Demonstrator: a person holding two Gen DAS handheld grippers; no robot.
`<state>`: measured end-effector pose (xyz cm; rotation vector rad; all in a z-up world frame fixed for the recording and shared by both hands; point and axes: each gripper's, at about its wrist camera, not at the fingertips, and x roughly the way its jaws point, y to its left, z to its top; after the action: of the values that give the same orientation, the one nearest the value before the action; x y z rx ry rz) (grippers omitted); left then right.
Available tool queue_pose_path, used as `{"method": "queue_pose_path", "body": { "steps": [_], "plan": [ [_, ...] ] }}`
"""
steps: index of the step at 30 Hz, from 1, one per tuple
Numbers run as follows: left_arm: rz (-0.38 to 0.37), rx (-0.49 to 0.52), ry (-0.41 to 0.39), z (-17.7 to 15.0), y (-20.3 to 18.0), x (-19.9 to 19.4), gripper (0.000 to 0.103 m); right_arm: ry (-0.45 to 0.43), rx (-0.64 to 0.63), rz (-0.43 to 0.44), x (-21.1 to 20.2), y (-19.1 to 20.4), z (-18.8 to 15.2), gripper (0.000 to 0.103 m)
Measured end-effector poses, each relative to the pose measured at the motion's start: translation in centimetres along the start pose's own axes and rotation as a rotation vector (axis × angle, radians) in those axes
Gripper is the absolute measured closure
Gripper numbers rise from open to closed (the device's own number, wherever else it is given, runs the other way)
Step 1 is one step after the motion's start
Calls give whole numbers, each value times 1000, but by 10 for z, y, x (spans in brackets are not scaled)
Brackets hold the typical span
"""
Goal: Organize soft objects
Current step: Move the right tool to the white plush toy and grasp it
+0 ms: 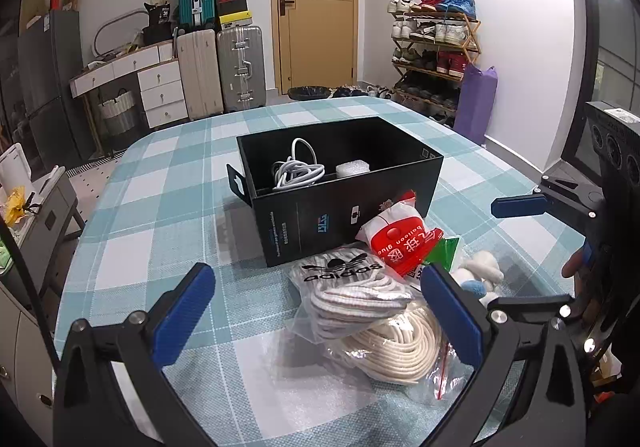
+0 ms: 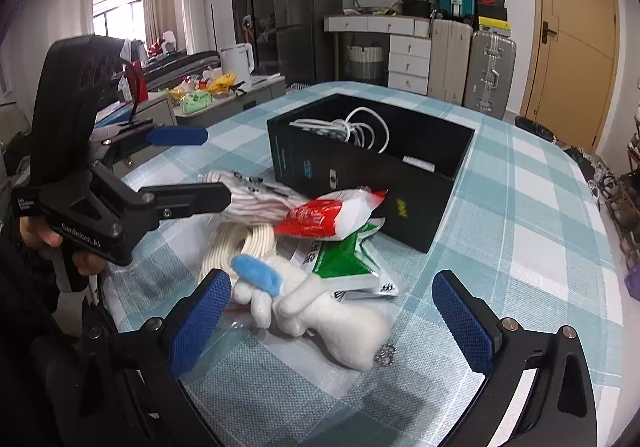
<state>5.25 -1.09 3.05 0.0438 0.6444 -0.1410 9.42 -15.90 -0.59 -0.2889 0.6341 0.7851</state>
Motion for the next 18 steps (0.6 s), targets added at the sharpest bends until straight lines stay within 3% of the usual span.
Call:
{"method": "queue_pose_path", "body": {
  "steps": [18],
  "plan": [
    [-10, 7, 33, -3, -4, 6, 0, 80, -13, -16, 18, 4, -2, 4]
  ]
}}
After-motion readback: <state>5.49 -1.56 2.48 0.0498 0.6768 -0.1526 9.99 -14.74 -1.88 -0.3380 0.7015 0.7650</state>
